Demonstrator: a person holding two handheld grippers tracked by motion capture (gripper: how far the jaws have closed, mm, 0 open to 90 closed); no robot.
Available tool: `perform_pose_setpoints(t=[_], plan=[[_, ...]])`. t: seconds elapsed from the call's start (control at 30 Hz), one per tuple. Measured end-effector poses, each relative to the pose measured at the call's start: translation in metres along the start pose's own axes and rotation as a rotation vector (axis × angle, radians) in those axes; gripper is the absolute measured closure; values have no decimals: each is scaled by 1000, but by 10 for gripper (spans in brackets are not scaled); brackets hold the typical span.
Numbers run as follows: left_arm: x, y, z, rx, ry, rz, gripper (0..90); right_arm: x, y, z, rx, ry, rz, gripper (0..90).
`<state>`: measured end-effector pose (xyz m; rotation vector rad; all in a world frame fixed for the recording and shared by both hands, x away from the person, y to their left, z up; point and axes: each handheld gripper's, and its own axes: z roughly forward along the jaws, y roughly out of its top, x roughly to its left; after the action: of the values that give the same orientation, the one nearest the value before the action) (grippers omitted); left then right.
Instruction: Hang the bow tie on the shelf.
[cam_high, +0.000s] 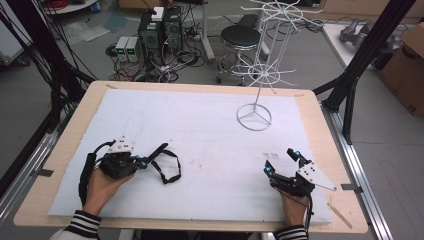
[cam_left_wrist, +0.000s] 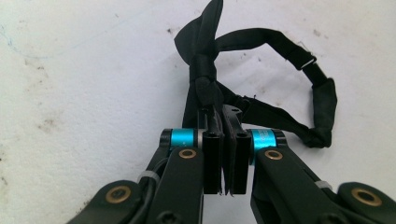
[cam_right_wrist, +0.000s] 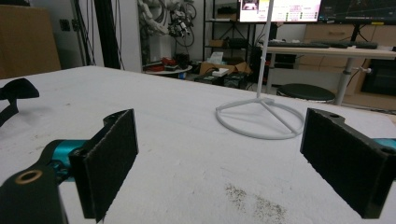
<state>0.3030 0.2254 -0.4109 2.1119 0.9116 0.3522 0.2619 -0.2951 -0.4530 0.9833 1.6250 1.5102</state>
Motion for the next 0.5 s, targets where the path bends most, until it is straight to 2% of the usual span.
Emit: perform_pose_setpoints(t=[0.17, 0.5], plan=[[1, 2, -2, -46, -12, -12, 870, -1, 0, 0, -3, -1, -6, 103], [0, 18, -5, -113, -13, 0, 871, 0, 0, 0, 1, 0, -1, 103]])
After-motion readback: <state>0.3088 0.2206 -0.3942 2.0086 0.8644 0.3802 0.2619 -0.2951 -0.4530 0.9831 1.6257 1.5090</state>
